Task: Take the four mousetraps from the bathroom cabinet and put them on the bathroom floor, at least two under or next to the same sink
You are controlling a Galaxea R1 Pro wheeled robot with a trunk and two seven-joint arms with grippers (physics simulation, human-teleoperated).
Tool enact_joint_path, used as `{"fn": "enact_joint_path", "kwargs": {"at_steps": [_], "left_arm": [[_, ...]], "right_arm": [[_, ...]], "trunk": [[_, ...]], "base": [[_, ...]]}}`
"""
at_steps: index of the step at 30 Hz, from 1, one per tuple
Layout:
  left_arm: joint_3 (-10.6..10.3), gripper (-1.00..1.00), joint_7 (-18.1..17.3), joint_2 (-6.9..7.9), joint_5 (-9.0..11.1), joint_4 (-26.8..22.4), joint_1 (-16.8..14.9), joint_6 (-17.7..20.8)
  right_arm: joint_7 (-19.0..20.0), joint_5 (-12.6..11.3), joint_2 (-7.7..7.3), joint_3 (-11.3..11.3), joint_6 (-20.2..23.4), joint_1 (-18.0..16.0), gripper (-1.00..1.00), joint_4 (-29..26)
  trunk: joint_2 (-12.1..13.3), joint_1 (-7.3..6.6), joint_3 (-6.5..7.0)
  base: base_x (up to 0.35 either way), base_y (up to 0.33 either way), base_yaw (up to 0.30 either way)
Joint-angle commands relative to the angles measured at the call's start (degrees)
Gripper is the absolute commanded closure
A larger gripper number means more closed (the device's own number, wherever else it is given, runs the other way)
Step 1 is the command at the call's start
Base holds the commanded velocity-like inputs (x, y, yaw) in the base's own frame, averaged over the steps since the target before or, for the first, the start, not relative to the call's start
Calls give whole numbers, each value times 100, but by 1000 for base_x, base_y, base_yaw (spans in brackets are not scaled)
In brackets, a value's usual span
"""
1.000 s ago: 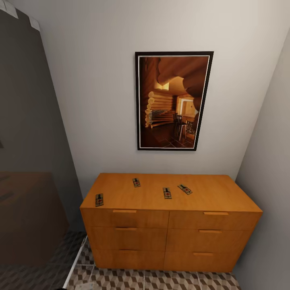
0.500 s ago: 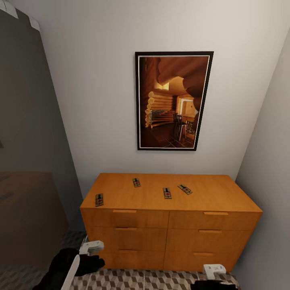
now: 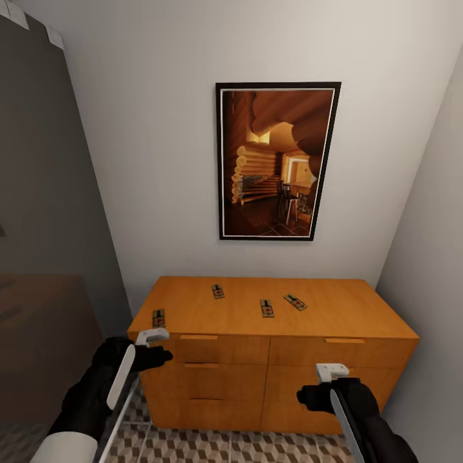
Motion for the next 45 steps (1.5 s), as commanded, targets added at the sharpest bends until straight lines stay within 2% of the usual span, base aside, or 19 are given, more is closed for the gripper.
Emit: {"fn": "enact_joint_path", "kwargs": {"at_steps": [1,4,9,14,21,30,35,37,38,42,45], "left_arm": [[66,-100,-6,4,20,87,-116,26],[259,-100,-5,18,20,399,-508,28],[357,-100,-4,29,20,728,-909,29],[393,-100,-4,33,18,954,-1251,33],[403,-100,-4,34,13,1164,-1533,39],[405,-100,37,42,4,1799,-2044,34],[402,-100,243,39,-3,1991,-2202,20],[395,-100,488,26,-3,2097,-2239,13],[395,-100,488,26,-3,2097,-2239,13],[386,-100,938,-20,6,2211,-2266,8],[384,-100,1051,-66,8,2231,-2270,9]], "right_arm": [[-3,-2,1,1,24,-94,-100,-6],[-8,-5,3,1,24,-367,-100,-12],[-10,-5,3,-4,24,-647,-100,-16],[-11,6,-3,-27,24,-1003,-100,-12],[-18,13,-2,-40,24,-1336,-100,-17],[-22,10,-5,-64,24,-1550,-100,-127],[-32,49,-5,-65,24,-1755,-100,-208],[-35,63,-16,-67,24,-1932,-100,-227],[-35,63,-16,-67,24,-1932,-100,-227],[-37,81,-33,-66,24,-2117,-100,-240],[-37,87,-37,-64,24,-2153,-100,-242]], "trunk": [[-6,1,-5],[-6,1,-5],[-6,1,-5],[-6,1,-5],[-6,1,-5],[-6,1,-5],[-6,1,-5],[-6,1,-5],[-6,1,-5],[-6,1,-5],[-6,1,-5]], "base": [[0,0,0],[0,0,0],[0,0,0],[0,0,0],[0,0,0],[0,0,0],[0,0,0],[0,0,0],[0,0,0],[0,0,0],[0,0,0]]}}
